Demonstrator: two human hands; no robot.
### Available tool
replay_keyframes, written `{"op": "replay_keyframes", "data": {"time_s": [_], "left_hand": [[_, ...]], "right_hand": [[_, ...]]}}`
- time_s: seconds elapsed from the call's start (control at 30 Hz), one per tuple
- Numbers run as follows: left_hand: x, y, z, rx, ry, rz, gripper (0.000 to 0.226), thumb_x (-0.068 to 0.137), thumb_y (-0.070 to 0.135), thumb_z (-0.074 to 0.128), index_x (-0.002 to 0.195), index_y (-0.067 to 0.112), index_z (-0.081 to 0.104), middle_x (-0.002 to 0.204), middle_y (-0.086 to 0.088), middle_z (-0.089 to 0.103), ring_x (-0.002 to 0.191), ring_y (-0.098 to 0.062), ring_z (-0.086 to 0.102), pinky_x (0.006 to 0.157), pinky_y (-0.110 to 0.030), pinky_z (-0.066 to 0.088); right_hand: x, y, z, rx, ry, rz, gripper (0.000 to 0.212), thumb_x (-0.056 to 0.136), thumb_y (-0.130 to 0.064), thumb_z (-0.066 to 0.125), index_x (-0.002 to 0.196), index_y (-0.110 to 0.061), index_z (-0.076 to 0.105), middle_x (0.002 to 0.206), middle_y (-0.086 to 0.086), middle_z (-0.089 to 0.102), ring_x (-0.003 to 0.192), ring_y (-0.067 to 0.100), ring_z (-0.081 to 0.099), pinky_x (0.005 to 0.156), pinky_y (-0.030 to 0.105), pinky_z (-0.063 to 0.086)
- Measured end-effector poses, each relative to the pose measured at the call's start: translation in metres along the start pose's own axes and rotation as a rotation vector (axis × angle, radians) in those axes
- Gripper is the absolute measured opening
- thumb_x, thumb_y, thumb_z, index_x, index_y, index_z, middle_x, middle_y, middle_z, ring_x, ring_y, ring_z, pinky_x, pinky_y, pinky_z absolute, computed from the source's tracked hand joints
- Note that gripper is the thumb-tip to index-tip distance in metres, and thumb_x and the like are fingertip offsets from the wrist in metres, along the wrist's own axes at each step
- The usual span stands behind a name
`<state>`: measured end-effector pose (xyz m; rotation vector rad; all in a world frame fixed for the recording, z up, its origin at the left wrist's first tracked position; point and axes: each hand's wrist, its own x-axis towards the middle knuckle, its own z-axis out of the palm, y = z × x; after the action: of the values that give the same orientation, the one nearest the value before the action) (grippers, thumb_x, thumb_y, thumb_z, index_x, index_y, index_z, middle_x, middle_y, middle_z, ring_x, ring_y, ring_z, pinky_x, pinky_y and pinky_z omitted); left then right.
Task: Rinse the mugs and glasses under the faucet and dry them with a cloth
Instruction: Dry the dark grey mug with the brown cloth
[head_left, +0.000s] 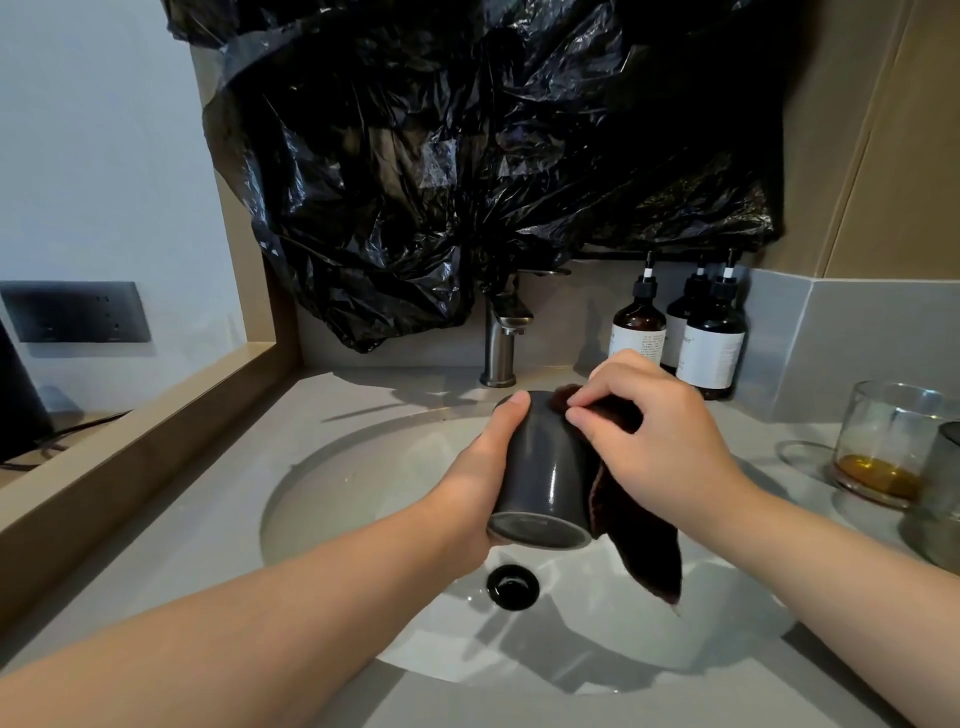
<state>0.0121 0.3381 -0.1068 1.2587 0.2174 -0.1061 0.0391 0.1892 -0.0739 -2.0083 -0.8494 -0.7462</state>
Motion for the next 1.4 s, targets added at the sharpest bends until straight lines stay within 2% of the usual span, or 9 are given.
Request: {"op": "replay_keyframes", "data": {"time_s": [0.23, 0.43, 0.5, 0.63, 0.83, 1.0, 1.23, 1.33, 1.4], "left_hand": [[0.0, 0.007, -0.006, -0.153, 0.087, -0.068, 0.063, 0.078, 0.07, 0.053, 0.097, 0.011, 0.067, 0.072, -0.013, 0.069, 0.066, -0.026, 0.066, 0.062, -0.032, 0.052], [-0.003, 0.011, -0.008, -0.26, 0.049, -0.046, 0.067, 0.075, 0.068, 0.058, 0.11, 0.011, 0.065, 0.085, -0.016, 0.072, 0.075, -0.029, 0.068, 0.075, -0.04, 0.055], [-0.003, 0.014, -0.009, -0.27, 0.062, -0.015, 0.066, 0.076, 0.068, 0.059, 0.11, 0.012, 0.065, 0.088, -0.015, 0.074, 0.076, -0.029, 0.07, 0.075, -0.041, 0.056], [-0.003, 0.013, -0.007, -0.24, 0.062, -0.01, 0.063, 0.074, 0.068, 0.061, 0.109, 0.016, 0.065, 0.089, -0.012, 0.075, 0.077, -0.028, 0.071, 0.076, -0.042, 0.057], [-0.002, 0.012, -0.01, -0.225, 0.064, -0.003, 0.065, 0.073, 0.069, 0.059, 0.11, 0.016, 0.066, 0.092, -0.012, 0.075, 0.083, -0.03, 0.071, 0.084, -0.045, 0.056], [-0.001, 0.013, -0.013, -0.215, -0.014, -0.082, 0.072, 0.075, 0.071, 0.056, 0.117, 0.014, 0.065, 0.106, -0.016, 0.072, 0.098, -0.032, 0.068, 0.089, -0.045, 0.053], [0.006, 0.007, -0.006, -0.025, -0.021, -0.133, 0.083, 0.065, 0.081, 0.051, 0.115, 0.017, 0.064, 0.105, -0.013, 0.073, 0.102, -0.033, 0.067, 0.094, -0.051, 0.05], [0.008, 0.004, -0.003, 0.031, 0.003, -0.119, 0.107, 0.036, 0.084, 0.068, 0.124, 0.024, 0.057, 0.11, -0.011, 0.072, 0.101, -0.033, 0.068, 0.096, -0.056, 0.047], [0.008, 0.003, -0.005, 0.03, 0.026, -0.103, 0.1, 0.043, 0.079, 0.07, 0.126, 0.026, 0.053, 0.109, -0.011, 0.071, 0.096, -0.032, 0.07, 0.089, -0.054, 0.053]], "right_hand": [[-0.019, -0.014, 0.018, -0.042, -0.25, -0.385, 0.01, 0.081, -0.022, 0.06, 0.079, -0.014, 0.065, 0.085, -0.007, 0.055, 0.071, 0.015, 0.055, 0.061, 0.034, 0.046], [-0.01, 0.003, 0.005, -0.197, -0.075, -0.438, 0.008, 0.082, -0.008, 0.063, 0.074, -0.006, 0.062, 0.079, 0.002, 0.056, 0.07, 0.021, 0.054, 0.059, 0.036, 0.046], [-0.005, 0.011, -0.002, -0.242, 0.028, -0.358, 0.008, 0.082, -0.007, 0.063, 0.074, -0.006, 0.063, 0.08, 0.002, 0.056, 0.072, 0.018, 0.054, 0.063, 0.032, 0.047], [0.013, 0.008, -0.018, 0.011, 0.278, 0.159, 0.013, 0.084, -0.01, 0.064, 0.073, -0.018, 0.065, 0.083, -0.002, 0.06, 0.079, 0.006, 0.056, 0.071, 0.011, 0.04], [0.02, 0.007, -0.018, 0.28, -0.168, 0.88, 0.039, 0.075, -0.056, 0.067, 0.078, -0.018, 0.071, 0.083, 0.006, 0.071, 0.08, 0.025, 0.067, 0.08, 0.034, 0.054], [0.011, 0.002, -0.011, 0.342, -0.316, 0.739, 0.033, 0.084, -0.024, 0.068, 0.054, -0.013, 0.058, 0.051, -0.003, 0.059, 0.051, 0.008, 0.058, 0.05, 0.015, 0.041], [0.011, 0.004, -0.002, 0.288, -0.118, 0.807, 0.009, 0.078, -0.016, 0.063, 0.07, -0.012, 0.062, 0.064, 0.01, 0.048, 0.061, 0.021, 0.044, 0.061, 0.03, 0.034], [0.009, 0.001, -0.001, 0.264, -0.121, 0.769, 0.012, 0.081, -0.016, 0.062, 0.07, -0.009, 0.061, 0.06, 0.008, 0.043, 0.058, 0.019, 0.039, 0.059, 0.027, 0.031], [0.008, 0.0, 0.0, 0.241, -0.157, 0.708, 0.027, 0.084, -0.016, 0.061, 0.059, -0.009, 0.054, 0.05, 0.002, 0.038, 0.049, 0.016, 0.036, 0.05, 0.022, 0.029]]}}
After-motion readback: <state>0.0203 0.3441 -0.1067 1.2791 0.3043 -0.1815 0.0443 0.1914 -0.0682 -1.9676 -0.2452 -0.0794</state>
